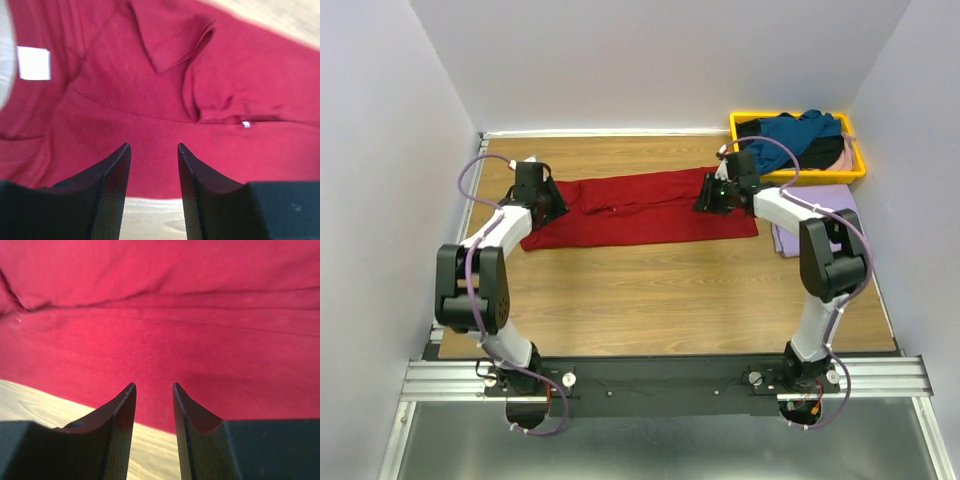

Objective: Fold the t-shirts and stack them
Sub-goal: Fold the tshirt

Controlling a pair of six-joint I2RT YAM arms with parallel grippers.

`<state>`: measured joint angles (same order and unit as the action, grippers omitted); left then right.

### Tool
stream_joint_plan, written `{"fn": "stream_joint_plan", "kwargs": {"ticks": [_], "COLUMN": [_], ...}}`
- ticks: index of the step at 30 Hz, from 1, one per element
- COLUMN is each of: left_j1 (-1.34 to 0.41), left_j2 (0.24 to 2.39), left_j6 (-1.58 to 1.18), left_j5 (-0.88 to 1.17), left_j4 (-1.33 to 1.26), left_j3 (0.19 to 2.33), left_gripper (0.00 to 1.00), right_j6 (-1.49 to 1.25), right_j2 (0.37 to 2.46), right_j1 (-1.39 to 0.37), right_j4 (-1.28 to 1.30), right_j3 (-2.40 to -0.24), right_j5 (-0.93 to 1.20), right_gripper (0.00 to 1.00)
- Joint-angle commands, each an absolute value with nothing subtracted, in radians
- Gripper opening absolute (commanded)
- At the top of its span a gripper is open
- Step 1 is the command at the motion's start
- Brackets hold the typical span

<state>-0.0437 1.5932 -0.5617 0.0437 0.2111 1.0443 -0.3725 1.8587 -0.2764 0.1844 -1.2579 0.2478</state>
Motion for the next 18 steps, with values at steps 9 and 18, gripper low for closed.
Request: {"fn": "stream_joint_plan", "kwargs": {"ticks": [9,18], "left_j1": [-0.04,-0.017], "left_j2": [1.717,1.617], "left_j6": [-0.561,-0.554], "left_j5": [0.078,0.098], "left_j4": [0.212,0.29], "left_j3": [0.932,0.747], "left_gripper": [0.48,0.47], "right_j6": [-0.385,-0.403], "right_j2": [1.941,1.792], "right_j1": [-0.299,-0.301], "right_j4": [0.222,0.285], "right_j3": [-1.154,-0.875], "right_j5": [0.178,0.153], "right_gripper": [0.43,0.43]}}
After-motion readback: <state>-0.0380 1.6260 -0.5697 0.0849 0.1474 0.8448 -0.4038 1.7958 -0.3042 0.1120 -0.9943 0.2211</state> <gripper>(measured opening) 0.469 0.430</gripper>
